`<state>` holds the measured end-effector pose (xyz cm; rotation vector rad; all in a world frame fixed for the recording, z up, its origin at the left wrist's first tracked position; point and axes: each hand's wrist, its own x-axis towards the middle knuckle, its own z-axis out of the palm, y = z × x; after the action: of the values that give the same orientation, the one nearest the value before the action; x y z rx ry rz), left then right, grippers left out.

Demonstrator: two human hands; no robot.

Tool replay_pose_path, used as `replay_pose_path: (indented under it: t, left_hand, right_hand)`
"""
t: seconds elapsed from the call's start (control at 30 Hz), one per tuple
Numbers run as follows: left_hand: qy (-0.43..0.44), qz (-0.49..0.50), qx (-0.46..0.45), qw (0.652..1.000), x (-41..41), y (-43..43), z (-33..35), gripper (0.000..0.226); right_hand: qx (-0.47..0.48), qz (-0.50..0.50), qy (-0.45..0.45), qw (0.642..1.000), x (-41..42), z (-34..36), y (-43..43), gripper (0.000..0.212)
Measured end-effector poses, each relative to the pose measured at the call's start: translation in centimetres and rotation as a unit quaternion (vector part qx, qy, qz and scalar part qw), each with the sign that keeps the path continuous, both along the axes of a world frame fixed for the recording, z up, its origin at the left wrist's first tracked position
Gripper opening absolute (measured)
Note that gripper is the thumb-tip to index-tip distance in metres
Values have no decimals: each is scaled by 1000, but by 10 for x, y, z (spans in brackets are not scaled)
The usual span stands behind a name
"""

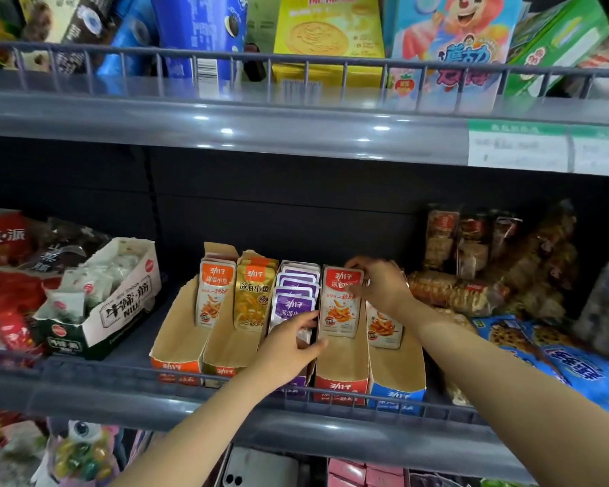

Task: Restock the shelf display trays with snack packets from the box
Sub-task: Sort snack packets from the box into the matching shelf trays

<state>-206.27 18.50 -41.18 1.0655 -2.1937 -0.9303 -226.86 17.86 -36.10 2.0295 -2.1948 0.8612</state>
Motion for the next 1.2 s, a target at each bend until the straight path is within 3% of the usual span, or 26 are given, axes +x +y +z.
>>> replay_pose_path:
  t: [0.1,0.37,0.53,0.67,0.77,0.87,1.0,1.07,1.13,1.2]
  left_hand:
    - [4,0,-1,1000,1,0,-1,62]
    - [21,1,2,1000,4,6,4,59]
    - [25,-5,-26,999,17,21,9,56]
    - [-18,-3,-134,991,48,42,4,55]
    - [-56,-9,-166,985,79,65,-13,57]
    - [-116,-19,-152,981,112,93,-50,62]
    - [-172,-21,-76,982,156,128,-112,68]
    - [-227,-8,-76,971,175,140,-141,78]
    - [-277,0,-78,958,187,150,-164,74]
    - [-261,-8,-24,965,195,160,-185,64]
  right_hand:
    - [11,-31,79,996,2,-4,-3,36]
    - [2,-50,101,994,12,-3,11,48]
    - [-12,-35,22,999,22,-3,40,57]
    - [8,29,-36,999,47,-12,82,64]
    - [23,85,-66,994,73,-35,122,60]
    - [40,132,-63,988,99,-74,163,57]
    - [75,141,8,987,129,-130,210,64]
    - [112,148,-15,983,142,-159,229,61]
    - [163,144,-48,975,151,-188,245,57]
    - [220,134,-73,963,158,-217,258,57]
